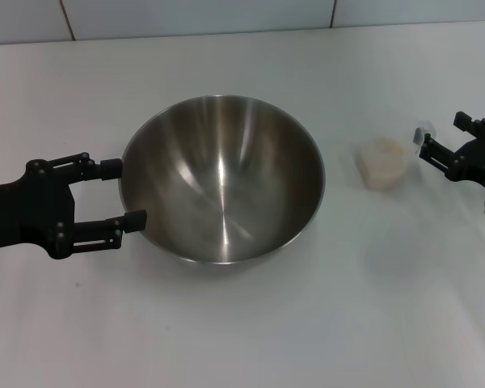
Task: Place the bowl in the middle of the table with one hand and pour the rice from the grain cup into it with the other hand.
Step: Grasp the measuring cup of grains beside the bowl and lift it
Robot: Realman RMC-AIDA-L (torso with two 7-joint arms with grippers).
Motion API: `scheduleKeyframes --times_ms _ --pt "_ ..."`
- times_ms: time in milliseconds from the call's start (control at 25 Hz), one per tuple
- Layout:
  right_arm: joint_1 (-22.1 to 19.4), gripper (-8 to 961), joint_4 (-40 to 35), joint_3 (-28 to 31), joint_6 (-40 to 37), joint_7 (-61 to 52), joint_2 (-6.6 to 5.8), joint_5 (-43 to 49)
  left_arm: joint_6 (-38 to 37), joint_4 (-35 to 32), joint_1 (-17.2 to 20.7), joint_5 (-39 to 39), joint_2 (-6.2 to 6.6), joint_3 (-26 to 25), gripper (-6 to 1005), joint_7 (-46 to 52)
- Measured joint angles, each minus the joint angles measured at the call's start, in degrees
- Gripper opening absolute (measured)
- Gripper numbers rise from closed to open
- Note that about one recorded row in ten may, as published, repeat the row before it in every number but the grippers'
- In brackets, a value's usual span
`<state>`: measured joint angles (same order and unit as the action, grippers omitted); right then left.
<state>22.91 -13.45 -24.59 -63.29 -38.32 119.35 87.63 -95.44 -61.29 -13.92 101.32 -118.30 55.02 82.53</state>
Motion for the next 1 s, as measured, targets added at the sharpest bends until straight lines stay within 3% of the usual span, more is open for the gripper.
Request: scheduleKeyframes --times_ms 640,880,1000 --pt "0.63 733 0.02 0.01 0.01 0.47 0.0 -0.01 0.0 0.03 -0.06 0.02 0.0 0.0 798 0.0" --pt "1.41 733 2.6 0.33 -0.03 7.08 0.02 -0.09 -0.04 0.02 -0.05 0.01 -0.06 0.0 798 0.0" --pt "1.45 614 2.69 0.33 -0.02 7.13 -0.01 -0.09 -0.14 0.02 0.0 -0.03 -0.08 0.0 798 0.0"
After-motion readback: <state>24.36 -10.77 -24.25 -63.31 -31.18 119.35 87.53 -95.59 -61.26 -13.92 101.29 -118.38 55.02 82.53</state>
